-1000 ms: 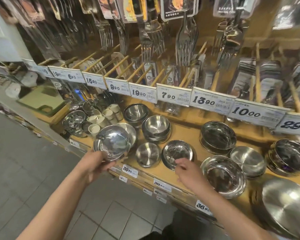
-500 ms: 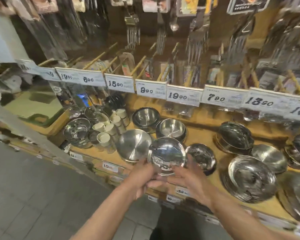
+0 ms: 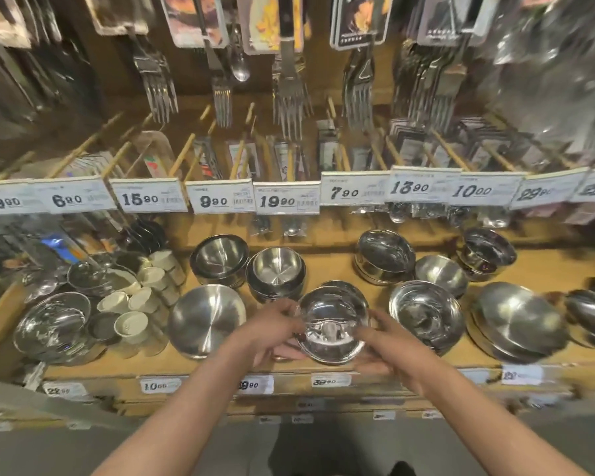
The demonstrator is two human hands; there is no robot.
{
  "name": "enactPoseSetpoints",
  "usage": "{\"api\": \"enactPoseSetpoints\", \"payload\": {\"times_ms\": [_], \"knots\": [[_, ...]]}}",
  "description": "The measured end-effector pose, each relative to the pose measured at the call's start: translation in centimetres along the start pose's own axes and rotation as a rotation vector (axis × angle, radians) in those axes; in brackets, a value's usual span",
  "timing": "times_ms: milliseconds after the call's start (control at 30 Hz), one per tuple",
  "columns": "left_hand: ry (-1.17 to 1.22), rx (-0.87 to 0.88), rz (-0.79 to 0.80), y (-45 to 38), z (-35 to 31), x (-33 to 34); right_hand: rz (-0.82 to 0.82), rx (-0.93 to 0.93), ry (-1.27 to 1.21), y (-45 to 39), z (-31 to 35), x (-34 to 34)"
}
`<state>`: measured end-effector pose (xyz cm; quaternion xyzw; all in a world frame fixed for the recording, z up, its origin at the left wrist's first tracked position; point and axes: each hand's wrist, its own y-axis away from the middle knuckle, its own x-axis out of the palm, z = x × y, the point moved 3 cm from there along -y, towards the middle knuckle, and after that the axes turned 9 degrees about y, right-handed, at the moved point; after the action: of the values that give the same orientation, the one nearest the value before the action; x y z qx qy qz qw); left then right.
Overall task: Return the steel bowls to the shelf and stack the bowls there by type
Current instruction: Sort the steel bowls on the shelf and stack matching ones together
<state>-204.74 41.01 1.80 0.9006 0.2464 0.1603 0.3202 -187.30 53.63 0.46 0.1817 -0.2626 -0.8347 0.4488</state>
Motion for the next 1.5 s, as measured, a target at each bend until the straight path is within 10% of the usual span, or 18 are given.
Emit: {"api": "enactPoseSetpoints", "payload": {"times_ms": [333,500,867,1500], "knots": [[0.163,-0.005,0.016,-2.8,1.4,4.7,-0.273,-0.030,-0.235,0.6,-1.1,-4.4],[-0.073,0.087,-0.355,-4.8,1.2,2.8,-0.357,-0.054,-0.220,0.6,-0.3,-9.1],[-0.730,0.036,-0.680,-10.0,1.8,6.1,-0.264,-0.117,-0.211,-1.7,-0.2,-16.2],[-0.467,0.013,-0.827,-2.1,-4.2,9.4,0.004,-0.054,-0.048,-0.5,1.2,-25.0]]}}
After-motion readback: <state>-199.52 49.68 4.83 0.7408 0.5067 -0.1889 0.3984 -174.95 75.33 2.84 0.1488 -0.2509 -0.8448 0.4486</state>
